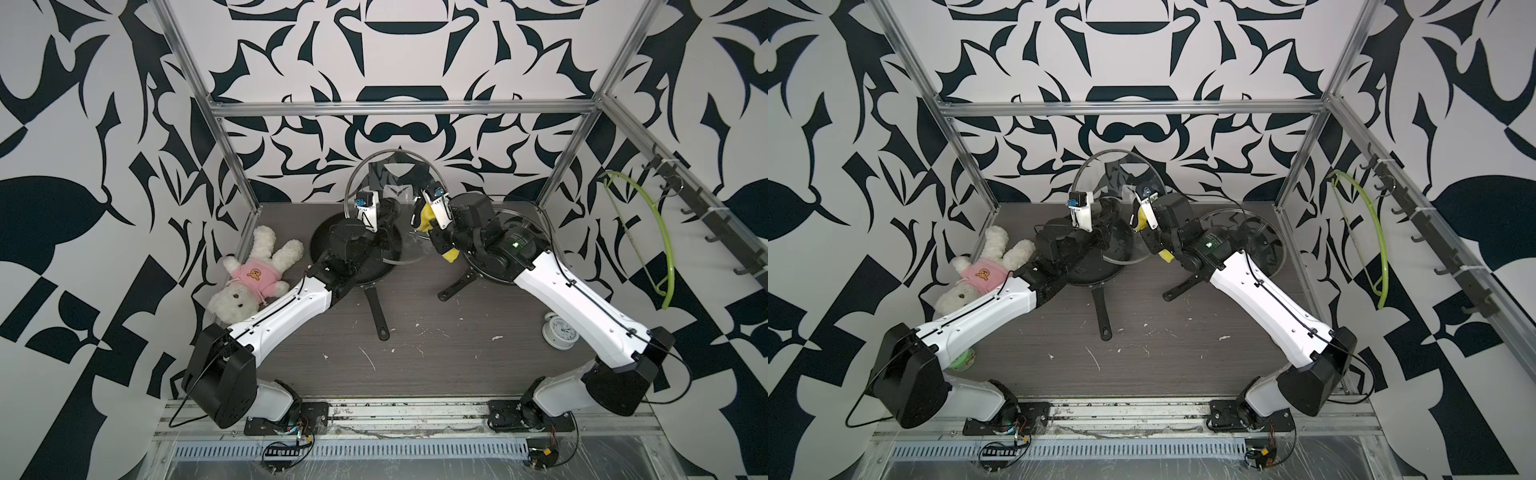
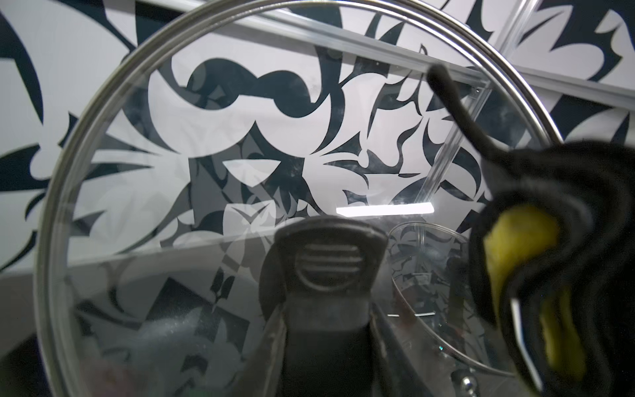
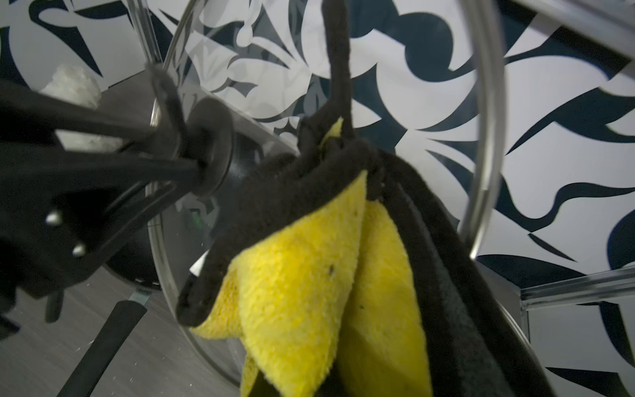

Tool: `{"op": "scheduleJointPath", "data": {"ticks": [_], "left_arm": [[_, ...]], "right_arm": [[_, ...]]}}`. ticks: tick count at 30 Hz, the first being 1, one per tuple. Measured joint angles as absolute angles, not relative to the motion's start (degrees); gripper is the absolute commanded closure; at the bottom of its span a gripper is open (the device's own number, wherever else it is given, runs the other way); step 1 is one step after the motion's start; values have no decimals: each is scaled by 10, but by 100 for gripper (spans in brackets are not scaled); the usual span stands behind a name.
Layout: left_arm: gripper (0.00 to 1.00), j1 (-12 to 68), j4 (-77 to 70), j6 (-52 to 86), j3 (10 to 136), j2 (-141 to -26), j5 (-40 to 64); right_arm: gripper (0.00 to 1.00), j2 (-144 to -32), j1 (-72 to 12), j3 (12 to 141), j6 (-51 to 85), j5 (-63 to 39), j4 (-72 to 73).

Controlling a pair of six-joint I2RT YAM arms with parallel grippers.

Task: Wipe the pot lid with a cloth
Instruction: Wipe the pot lid, then place the cleaning item at the center of the board.

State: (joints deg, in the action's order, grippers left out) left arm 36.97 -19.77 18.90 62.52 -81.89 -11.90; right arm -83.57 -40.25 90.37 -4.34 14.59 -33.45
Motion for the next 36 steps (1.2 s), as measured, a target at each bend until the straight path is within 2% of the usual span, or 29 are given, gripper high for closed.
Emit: {"op": "scheduleJointPath", "data": {"ticks": [9,14,22,30,36], "left_arm": [[100,373,-151,326,682,-839,-129],[100,373,-117,308,691,-839,-140],[100,350,79,270,783,-839,-156],[100,283,212,265,844,-839,-166],[100,268,279,252,848,-840,-174]], "right_arm": [[100,-848,-444,850,-24,117,-314],[100,-831,-444,824,-18,116,-296],[100,-784,-471,762,-10,116,-287],[100,-790,-524,665,40,93,-261],[100,-824,-541,576,100,84,-221]]}}
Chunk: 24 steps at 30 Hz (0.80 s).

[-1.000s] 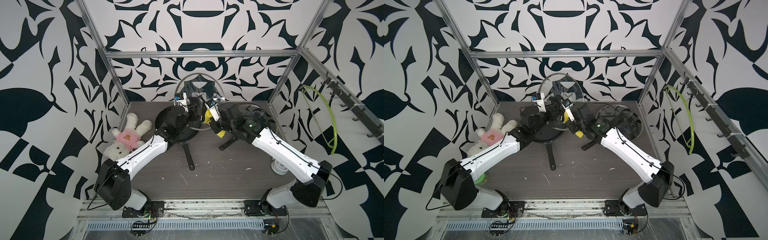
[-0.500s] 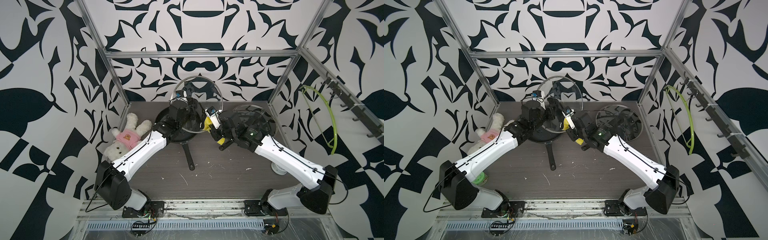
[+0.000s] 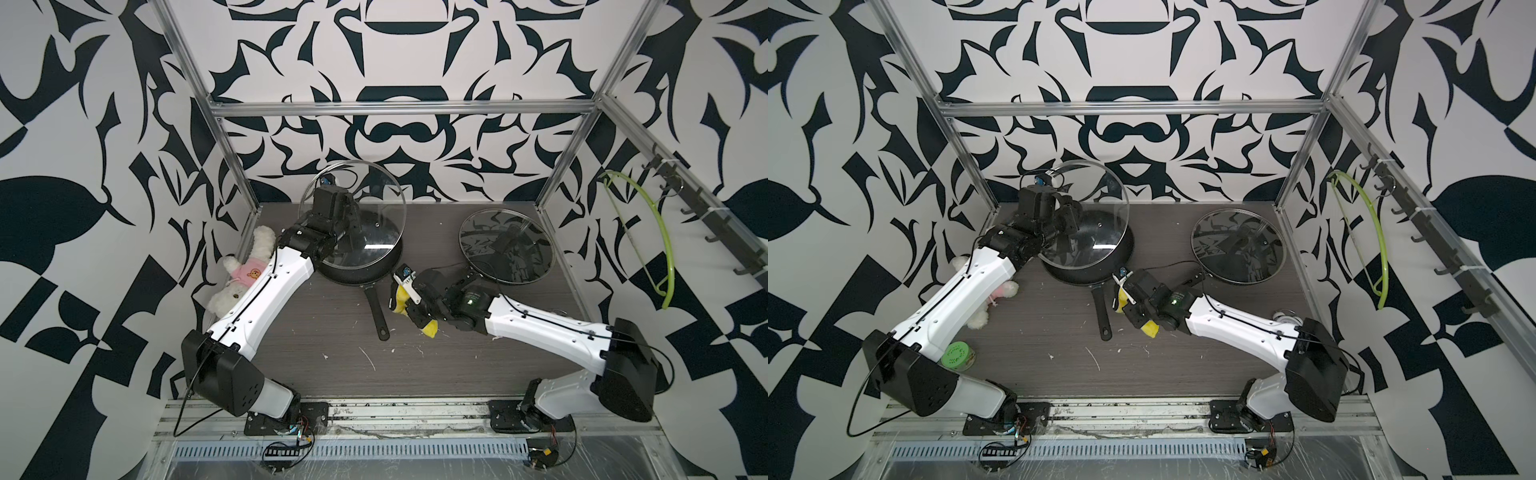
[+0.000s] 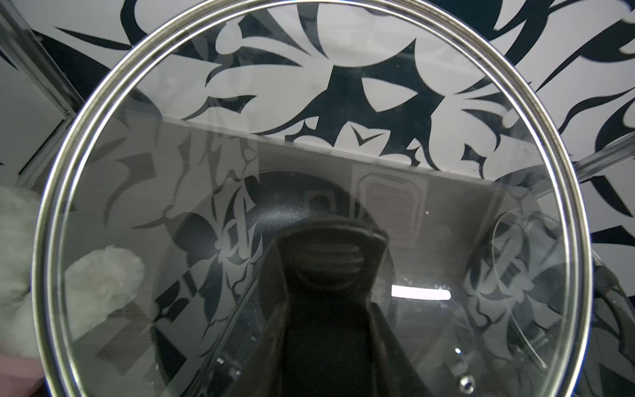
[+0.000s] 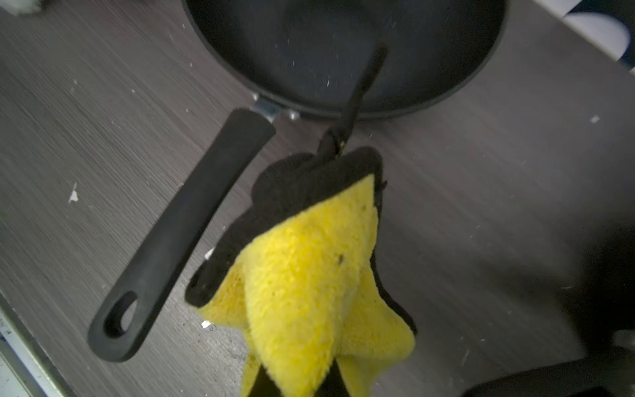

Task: Wipe the pot lid with a cloth
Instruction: Place the cleaning item at the center of the board.

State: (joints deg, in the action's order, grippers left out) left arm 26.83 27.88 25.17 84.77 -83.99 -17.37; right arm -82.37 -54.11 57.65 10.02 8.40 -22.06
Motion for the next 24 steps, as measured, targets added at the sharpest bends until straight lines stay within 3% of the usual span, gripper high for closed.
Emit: {"op": "scheduleJointPath", "data": {"ticks": [7,10,12,14,20,24], "left_arm": [[100,265,311,231,868,-853,-171],[100,265,324,225,881,-861,-169],[100,265,331,221,891,-869,-167],[100,263,339,217,902,-879,-165],[100,248,376,211,944,-929,-142],[100,232,402,211,969,-971,-124]], "right_arm": [[100,-876,-541,512,148,82,-180],[83,-899,-541,512,158,89,-166],[61,-902,-541,512,162,100,-160],[49,-898,-541,513,163,107,-156],[29,-856,-541,513,164,104,-161],[22,-818,-544,513,166,85,-165]]}}
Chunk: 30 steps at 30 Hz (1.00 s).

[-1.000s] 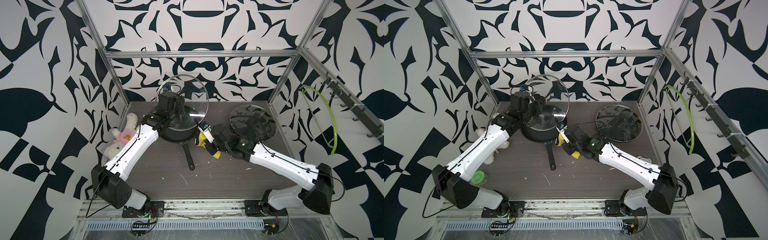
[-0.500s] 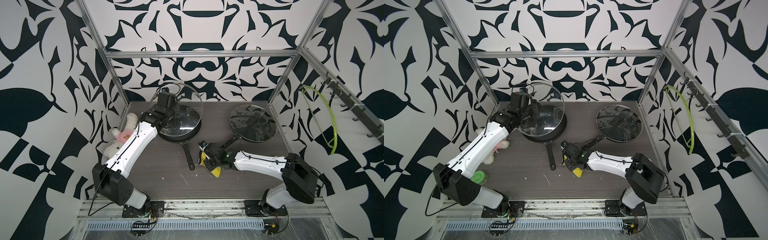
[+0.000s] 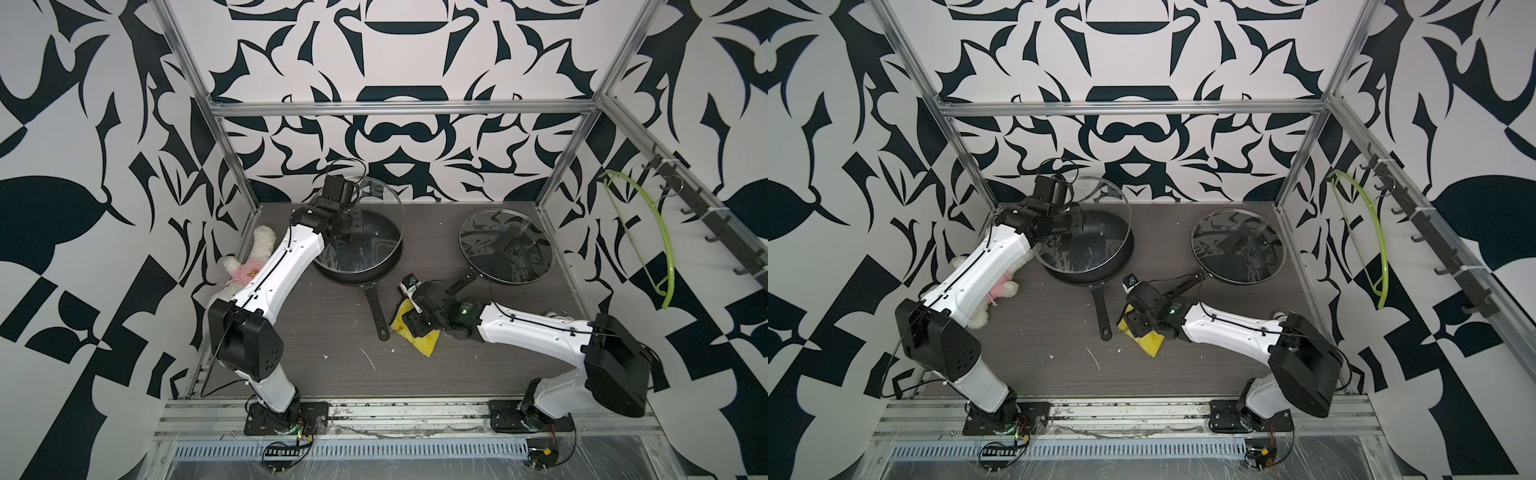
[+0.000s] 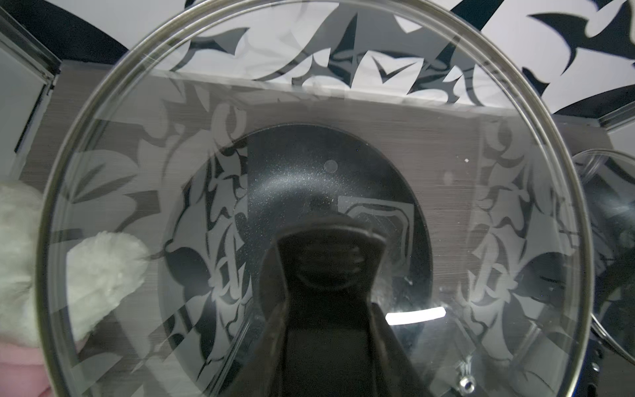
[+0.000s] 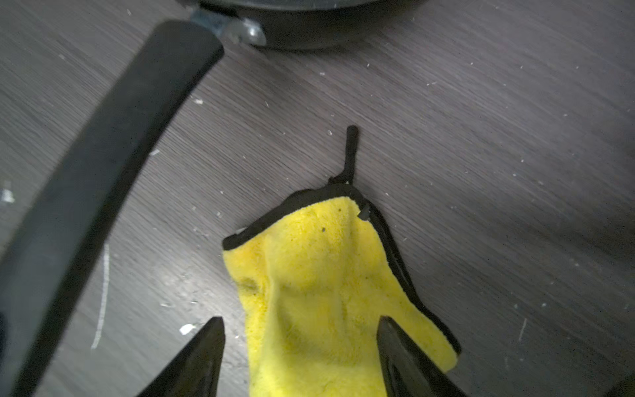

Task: Wipe the pot lid with a cloth
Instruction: Place the cleaning item at the center of the board, then place the pot lid on the cooking pot.

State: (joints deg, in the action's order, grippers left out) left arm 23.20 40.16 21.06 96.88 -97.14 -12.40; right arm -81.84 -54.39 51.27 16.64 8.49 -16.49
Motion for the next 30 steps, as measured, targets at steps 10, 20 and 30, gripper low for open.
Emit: {"op": "scheduleJointPath", "data": {"ticks": [10,20,30], "left_arm": [[100,213,478,190,1052,-1079,-110],[100,214,489,179,1064,-1129,-89],[100,219,491,170,1066,-1157,-81]], "right_arm": [[19,-697,-545,512,164,45,-155],[18,-645,-544,514,139,143,-134],[17,-625,-531,514,129,187,-134]]}}
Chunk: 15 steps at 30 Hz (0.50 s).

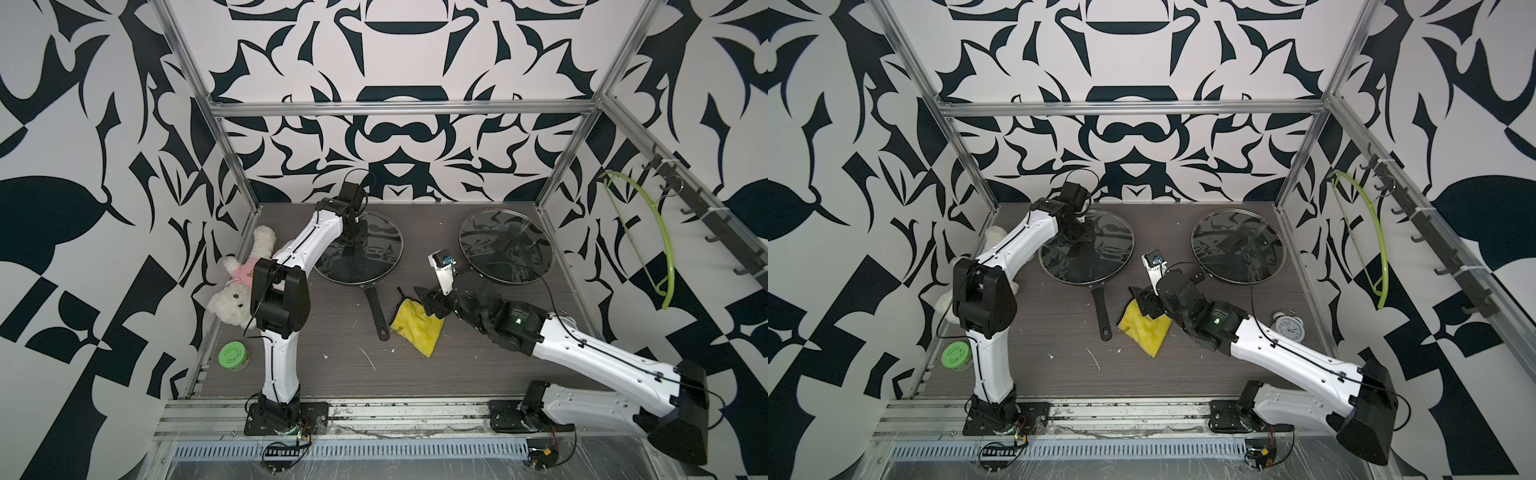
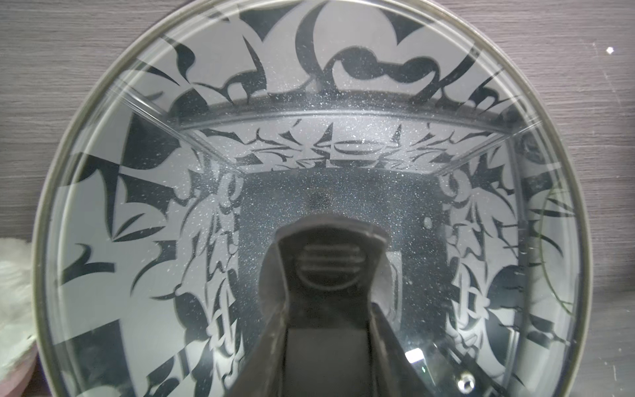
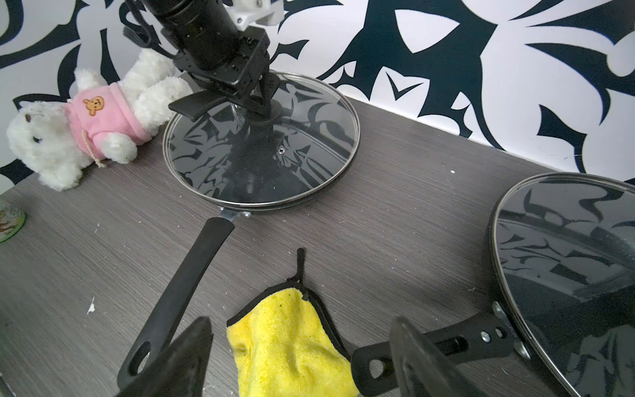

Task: Wipe the pot lid with a cloth
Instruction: Place the pot lid on the cooking pot.

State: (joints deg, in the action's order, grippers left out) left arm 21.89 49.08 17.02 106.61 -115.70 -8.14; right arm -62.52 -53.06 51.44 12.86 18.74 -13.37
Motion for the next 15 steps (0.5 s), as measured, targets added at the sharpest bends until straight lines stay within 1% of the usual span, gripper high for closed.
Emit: {"op": "scheduleJointPath", "data": {"ticks": [15], "left_arm": [[100,228,472,123,1063,-1162,-93]], "right_arm": [[17,-625,-523,514,130,190,-133]]}}
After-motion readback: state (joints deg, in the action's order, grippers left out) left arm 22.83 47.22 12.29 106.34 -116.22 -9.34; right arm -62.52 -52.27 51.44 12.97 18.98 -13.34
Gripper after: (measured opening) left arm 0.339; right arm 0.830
